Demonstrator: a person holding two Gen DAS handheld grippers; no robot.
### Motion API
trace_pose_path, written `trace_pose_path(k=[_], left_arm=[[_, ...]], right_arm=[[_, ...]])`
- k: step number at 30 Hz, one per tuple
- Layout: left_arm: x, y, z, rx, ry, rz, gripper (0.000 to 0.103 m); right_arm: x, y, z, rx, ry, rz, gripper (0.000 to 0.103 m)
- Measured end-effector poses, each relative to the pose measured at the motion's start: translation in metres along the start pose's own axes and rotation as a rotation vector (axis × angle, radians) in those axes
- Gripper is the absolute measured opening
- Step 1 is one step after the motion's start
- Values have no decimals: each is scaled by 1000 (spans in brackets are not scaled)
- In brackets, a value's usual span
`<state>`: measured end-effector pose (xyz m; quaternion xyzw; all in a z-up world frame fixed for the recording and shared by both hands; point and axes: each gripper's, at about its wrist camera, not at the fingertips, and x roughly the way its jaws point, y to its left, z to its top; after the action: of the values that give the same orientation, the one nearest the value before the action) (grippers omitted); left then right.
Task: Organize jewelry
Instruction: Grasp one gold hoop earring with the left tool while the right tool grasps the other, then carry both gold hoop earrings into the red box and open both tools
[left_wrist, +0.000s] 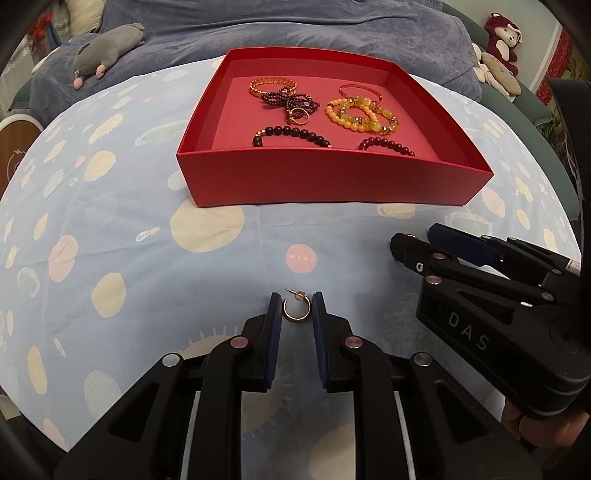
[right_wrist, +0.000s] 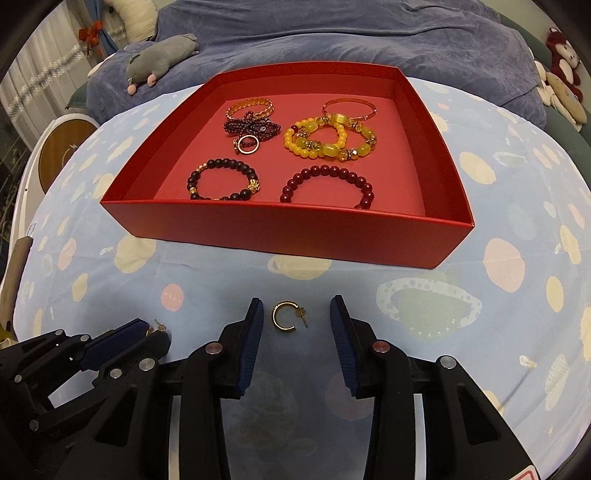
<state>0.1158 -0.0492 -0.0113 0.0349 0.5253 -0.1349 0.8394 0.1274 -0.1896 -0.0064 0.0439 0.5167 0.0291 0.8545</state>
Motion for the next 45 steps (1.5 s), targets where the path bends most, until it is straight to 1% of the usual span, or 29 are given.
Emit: trace_pose_path(k=[4, 9, 12, 18, 23, 28, 35, 39, 45], left_arm=[[-1, 0, 0, -3, 2, 0, 17], [-2, 0, 1, -13, 10, 0, 17], [-7, 0, 3, -15, 1, 4, 17], [-22, -3, 6, -14, -17, 11, 17], [-39, -8, 12, 4, -42, 21, 17], [-55, -12, 27, 9, -70, 21, 17], [-68, -21, 61, 30, -125, 16, 17], [-68, -23, 84, 42, -153, 15, 17], [-54, -24, 119, 54, -169, 17, 17]], right_arm=[[-2, -5, -3, -7, -2, -8, 20], [-5, -9, -4, 11, 9, 8, 19], [-12, -9, -7, 18, 2, 9, 19], [-36, -13, -12, 48, -24, 25, 19], [-59, -12, -9, 54, -60, 34, 19], [-80, -12, 6, 51, -108, 43, 19], [-96, -14, 39, 42, -169, 51, 19], [-95, -20, 60, 56, -186, 62, 19], [-82, -26, 92, 55, -197, 61, 19]])
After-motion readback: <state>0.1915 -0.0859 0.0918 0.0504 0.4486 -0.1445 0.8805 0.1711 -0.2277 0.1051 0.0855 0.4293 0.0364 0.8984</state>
